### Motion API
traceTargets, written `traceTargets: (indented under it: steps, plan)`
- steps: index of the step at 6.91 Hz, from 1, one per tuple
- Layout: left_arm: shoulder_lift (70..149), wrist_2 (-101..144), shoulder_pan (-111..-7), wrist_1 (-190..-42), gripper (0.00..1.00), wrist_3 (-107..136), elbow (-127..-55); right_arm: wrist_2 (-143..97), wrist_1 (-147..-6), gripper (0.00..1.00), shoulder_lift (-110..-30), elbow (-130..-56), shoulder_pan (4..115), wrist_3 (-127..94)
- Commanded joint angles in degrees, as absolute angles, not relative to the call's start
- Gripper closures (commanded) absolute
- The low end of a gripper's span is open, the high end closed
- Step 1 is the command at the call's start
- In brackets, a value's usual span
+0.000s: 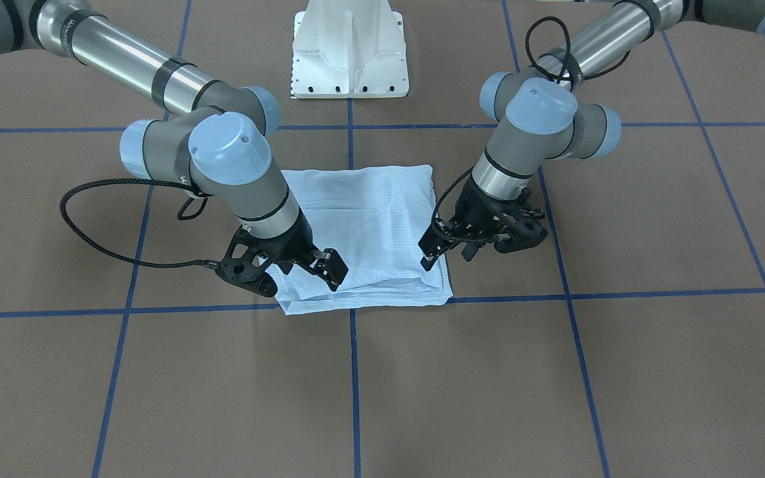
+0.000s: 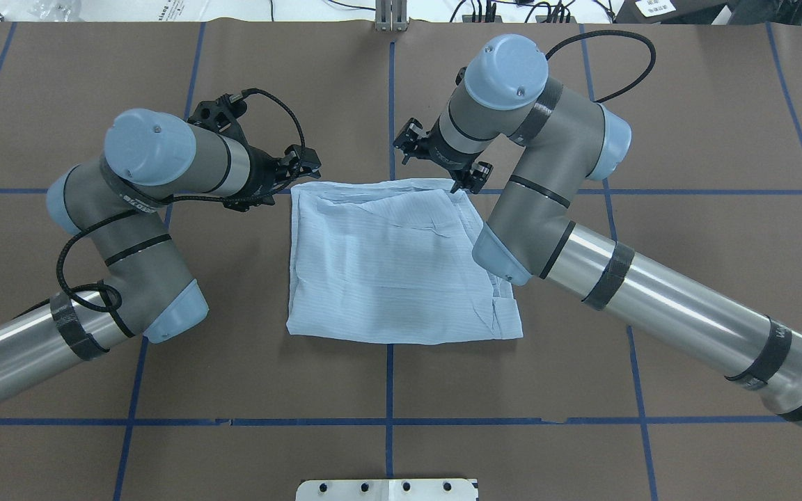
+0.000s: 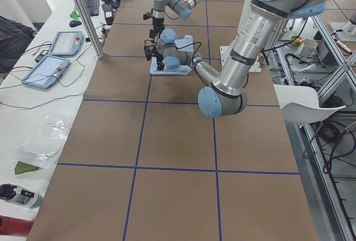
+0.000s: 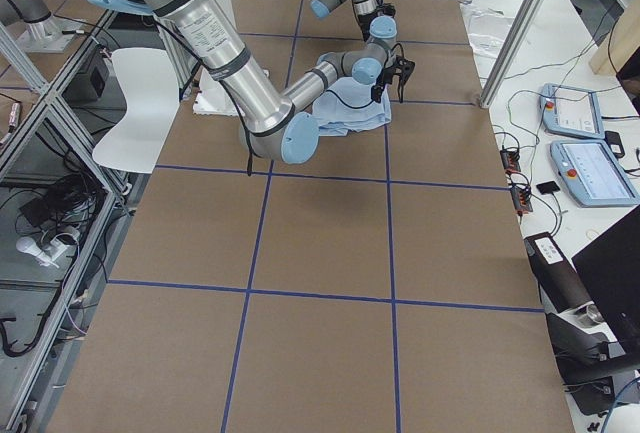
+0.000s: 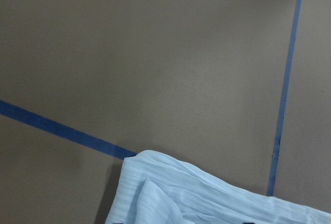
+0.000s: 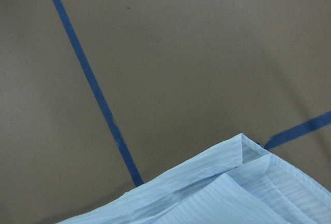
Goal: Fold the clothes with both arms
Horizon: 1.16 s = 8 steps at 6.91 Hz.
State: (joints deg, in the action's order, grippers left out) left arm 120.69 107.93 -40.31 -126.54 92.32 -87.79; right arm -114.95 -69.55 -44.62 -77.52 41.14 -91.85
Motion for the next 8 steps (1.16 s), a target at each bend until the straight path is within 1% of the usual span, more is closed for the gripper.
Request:
traceTargets:
  steps: [1,3,4,5,6,8]
  plan:
    - [114.8,113.5,-45.0,-125.9,0.00,85.2,-93.2,-120.6,-72.6,0.00,-47.4,-80.7,46.6,-82.5]
    - [111.6,113.5,-49.9,-112.5,0.00,69.0,-100.0,-121.5,-88.5,0.00,-54.9,-88.5,53.1,-55.5]
    - [109.9,113.8,-53.8,-108.3,0.00,60.2,-102.2,-121.5,-92.9,0.00,-57.7,-89.7,58.4,-44.7]
    - [108.2,116.8,-57.8,-107.0,0.00,52.7,-102.4,-121.6,-93.1,0.00,-60.9,-89.7,63.1,-34.5]
    - [104.9,120.3,-62.7,-107.0,0.00,44.4,-102.4,-124.6,-92.6,0.00,-64.9,-89.4,68.0,-23.9]
    - [97.5,126.6,-74.2,-107.0,0.00,23.7,-102.0,-132.1,-92.5,0.00,-71.9,-88.5,77.2,-9.8]
